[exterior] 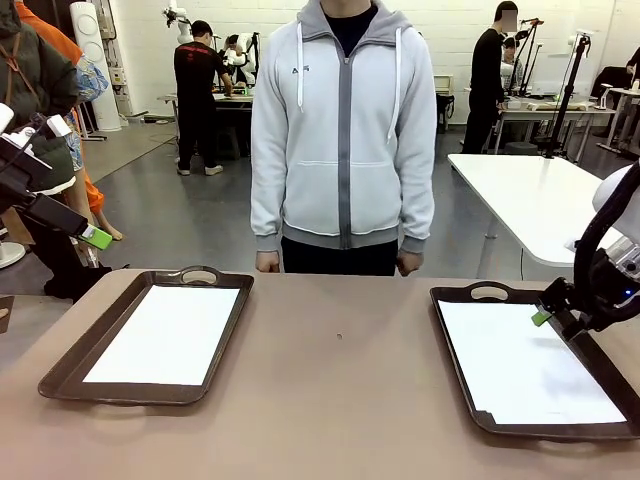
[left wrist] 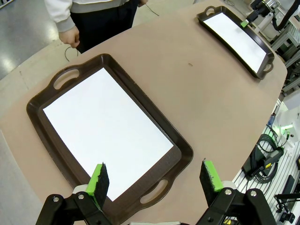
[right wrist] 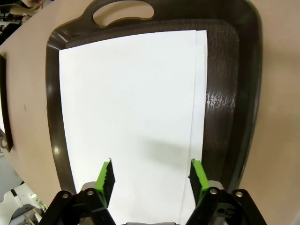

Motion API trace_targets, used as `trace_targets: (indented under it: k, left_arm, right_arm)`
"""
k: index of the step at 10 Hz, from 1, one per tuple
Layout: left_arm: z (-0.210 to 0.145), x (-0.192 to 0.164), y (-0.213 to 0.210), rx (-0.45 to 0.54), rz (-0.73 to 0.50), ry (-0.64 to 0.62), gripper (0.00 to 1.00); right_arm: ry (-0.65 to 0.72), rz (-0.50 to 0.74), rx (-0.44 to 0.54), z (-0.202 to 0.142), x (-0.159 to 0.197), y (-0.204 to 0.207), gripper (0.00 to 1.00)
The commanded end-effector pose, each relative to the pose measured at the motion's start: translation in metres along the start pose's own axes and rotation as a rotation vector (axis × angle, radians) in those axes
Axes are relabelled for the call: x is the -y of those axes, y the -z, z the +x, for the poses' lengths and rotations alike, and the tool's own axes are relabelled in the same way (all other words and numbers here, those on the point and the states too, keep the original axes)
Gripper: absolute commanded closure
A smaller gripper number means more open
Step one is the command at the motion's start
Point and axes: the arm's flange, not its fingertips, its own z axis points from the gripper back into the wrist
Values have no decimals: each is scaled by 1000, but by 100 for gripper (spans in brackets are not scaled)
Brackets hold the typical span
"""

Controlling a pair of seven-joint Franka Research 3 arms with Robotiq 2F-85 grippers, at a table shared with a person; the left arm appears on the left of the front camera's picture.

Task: Sort the A4 documents.
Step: Place the A4 Paper in the designated Handle tray.

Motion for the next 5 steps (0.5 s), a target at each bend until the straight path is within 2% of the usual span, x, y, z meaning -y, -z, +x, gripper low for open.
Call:
trace_targets:
  k: [1, 5]
  left_arm:
    - [0, 0, 0, 1, 0, 1, 0]
    - [0, 0, 0, 1, 0, 1, 0]
  right_arm:
    - [25, -42, 7, -8, -3, -2, 0]
    - [4, -8, 9, -1, 0, -3, 0]
